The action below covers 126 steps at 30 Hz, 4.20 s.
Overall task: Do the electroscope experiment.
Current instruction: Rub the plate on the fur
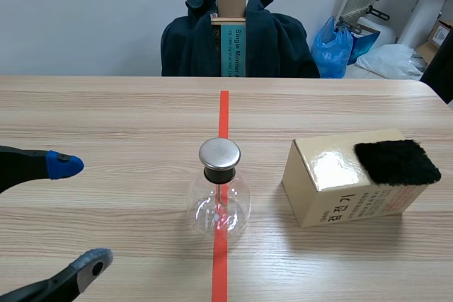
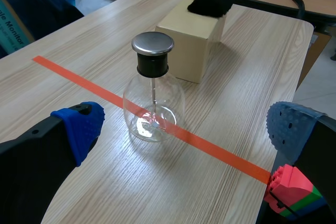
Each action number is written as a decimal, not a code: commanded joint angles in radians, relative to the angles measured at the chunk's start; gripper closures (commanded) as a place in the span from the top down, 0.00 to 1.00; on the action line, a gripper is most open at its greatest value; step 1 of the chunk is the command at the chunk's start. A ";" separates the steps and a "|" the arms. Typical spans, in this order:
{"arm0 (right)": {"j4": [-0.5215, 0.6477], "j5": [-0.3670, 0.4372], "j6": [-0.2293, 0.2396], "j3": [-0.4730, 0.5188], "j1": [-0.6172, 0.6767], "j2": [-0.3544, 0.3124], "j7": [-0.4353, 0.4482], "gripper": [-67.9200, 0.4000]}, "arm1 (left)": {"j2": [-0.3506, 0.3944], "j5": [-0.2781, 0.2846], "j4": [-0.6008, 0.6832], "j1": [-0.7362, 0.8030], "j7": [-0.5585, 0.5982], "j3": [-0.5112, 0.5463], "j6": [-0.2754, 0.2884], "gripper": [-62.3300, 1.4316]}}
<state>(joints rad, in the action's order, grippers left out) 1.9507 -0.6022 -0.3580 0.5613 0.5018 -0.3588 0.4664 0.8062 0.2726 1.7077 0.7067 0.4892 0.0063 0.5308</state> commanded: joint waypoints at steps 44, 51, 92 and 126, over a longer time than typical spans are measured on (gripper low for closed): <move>-0.556 -0.520 -0.202 -0.417 0.047 0.072 -0.084 0.02 | 0.022 0.076 0.029 0.046 -0.016 0.011 -0.035 1.00; -0.556 -0.520 -0.192 -0.415 0.047 0.068 -0.058 0.02 | 0.020 0.076 0.029 0.046 -0.015 0.011 -0.039 1.00; -0.558 -0.518 -0.031 -0.374 0.005 0.111 0.050 0.02 | 0.020 0.076 0.029 0.046 -0.014 0.011 -0.039 1.00; -0.558 -0.625 -0.027 -0.409 -0.006 0.118 0.081 0.02 | 0.020 0.075 0.029 0.046 -0.014 0.011 -0.043 1.00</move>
<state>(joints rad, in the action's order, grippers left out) 1.3838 -1.2316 -0.3820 0.1432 0.4988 -0.2325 0.5953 0.8341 0.3386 1.7252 0.7532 0.4541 0.0204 0.4896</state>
